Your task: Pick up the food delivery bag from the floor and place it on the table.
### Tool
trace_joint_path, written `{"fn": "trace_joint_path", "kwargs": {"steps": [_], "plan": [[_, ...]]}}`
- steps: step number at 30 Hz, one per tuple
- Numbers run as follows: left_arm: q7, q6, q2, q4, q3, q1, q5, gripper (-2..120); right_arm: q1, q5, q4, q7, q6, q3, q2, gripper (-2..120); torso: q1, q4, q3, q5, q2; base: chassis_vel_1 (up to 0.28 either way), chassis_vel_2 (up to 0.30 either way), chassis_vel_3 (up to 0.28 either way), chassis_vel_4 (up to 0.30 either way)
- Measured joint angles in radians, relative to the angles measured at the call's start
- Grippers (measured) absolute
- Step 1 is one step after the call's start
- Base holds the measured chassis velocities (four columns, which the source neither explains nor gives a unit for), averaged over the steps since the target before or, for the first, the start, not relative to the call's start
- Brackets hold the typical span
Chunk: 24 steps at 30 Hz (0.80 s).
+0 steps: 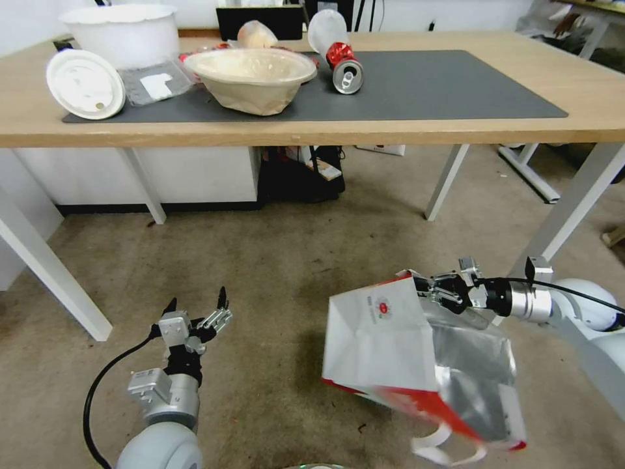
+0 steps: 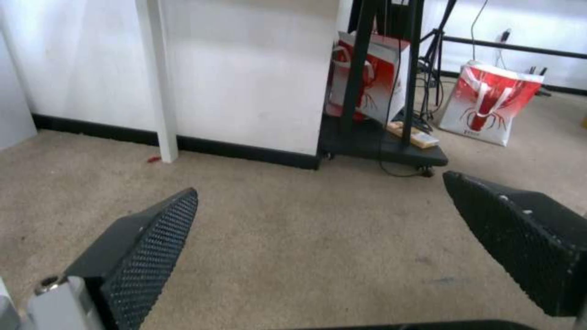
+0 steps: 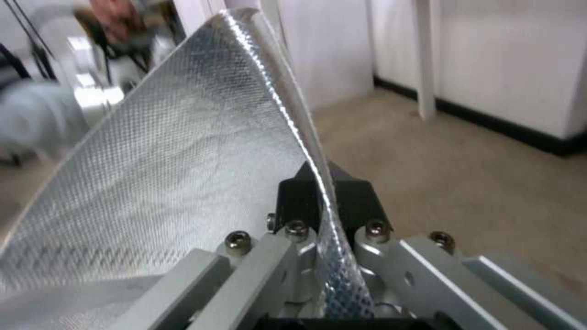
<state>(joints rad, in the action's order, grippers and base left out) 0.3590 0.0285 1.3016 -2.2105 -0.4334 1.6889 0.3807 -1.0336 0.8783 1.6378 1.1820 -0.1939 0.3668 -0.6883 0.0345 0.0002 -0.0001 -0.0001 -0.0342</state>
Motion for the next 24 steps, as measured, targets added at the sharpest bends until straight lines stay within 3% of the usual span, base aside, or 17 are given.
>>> {"fn": "trace_joint_path", "kwargs": {"steps": [5, 24], "plan": [[0.0, 0.003, 0.003, -0.007, -0.002, 0.0, -0.002, 100, -0.026, 0.069, 0.057, -0.022, -0.026, -0.006, 0.0, 0, 0.0, 0.0, 0.0, 0.0, 0.0, 0.0, 0.0, 0.0, 0.0], [-0.001, 0.012, 0.008, -0.01, -0.006, -0.003, -0.021, 100, -0.071, 0.107, 0.109, 0.026, -0.066, -0.005, -0.007, 0, 0.0, -0.0001, 0.0, 0.0001, 0.0, 0.0, 0.0, 0.0, 0.0]]}}
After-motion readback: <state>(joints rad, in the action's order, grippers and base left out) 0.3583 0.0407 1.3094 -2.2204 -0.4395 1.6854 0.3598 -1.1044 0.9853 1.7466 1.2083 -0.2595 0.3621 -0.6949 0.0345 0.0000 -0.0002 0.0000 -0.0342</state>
